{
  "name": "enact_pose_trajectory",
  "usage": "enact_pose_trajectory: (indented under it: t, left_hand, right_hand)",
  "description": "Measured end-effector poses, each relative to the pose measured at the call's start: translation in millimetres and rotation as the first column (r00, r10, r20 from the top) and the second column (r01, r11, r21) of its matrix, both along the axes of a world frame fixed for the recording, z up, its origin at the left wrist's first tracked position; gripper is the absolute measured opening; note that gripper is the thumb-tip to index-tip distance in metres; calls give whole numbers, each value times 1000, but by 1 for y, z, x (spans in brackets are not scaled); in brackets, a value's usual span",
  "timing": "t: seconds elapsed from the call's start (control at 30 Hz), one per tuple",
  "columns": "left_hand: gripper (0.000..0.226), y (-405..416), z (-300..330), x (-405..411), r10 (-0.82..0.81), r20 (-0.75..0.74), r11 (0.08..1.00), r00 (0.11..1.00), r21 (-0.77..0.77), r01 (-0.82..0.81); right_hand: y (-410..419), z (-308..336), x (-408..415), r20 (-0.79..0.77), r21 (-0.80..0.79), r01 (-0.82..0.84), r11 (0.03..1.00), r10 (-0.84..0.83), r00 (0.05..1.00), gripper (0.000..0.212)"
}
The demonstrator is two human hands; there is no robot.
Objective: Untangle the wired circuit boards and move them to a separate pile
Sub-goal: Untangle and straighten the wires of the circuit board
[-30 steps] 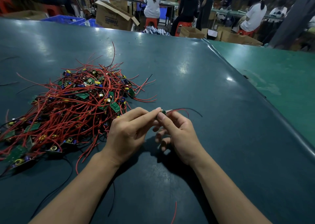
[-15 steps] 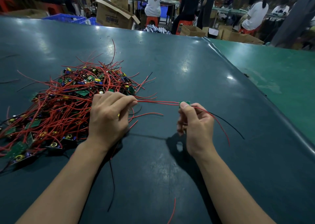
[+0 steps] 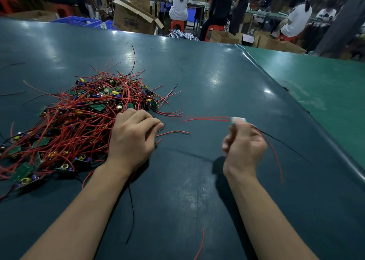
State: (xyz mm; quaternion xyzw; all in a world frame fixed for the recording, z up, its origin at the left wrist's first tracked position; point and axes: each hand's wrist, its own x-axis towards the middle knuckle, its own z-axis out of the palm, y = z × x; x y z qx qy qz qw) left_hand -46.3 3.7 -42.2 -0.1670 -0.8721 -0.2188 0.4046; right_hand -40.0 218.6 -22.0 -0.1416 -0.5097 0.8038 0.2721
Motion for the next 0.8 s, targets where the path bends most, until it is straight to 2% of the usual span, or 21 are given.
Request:
enact_pose_trajectory:
  t: [0.07,0.13,0.37,0.5,0.63,0.73,0.8]
  left_hand:
    - [18,-2,-2,0,50,94,999,994,-23,-48]
    - [17,-1,-2,2,74,122,997,990,-38,-70]
    - [13,2,7,15,195,56,981,979,-8,-194]
    - [31,6,15,22,347,89,933,934,66,-354]
    - [45,4,17,23,471,172,869,865,77,-489]
    - [34,-1,18,25,430,229,870,874,153,-468]
    - [24,-3,19,27,411,167,884,897,166,-436]
  right_hand:
    - [9,2,-2,42,-137,125,983,-120,992,32]
    - [14,1,-2,93,-202,188,961,-172,981,29]
    - [18,-1,4,218,-304,215,928,-152,964,17]
    - [23,3,6,236,-433,182,883,-84,968,13]
    - [18,1,5,258,-298,80,951,0,966,12]
    - [14,-1,5,243,-233,45,972,13,970,16]
    - [11,-2,4,254,-206,26,978,28,967,17]
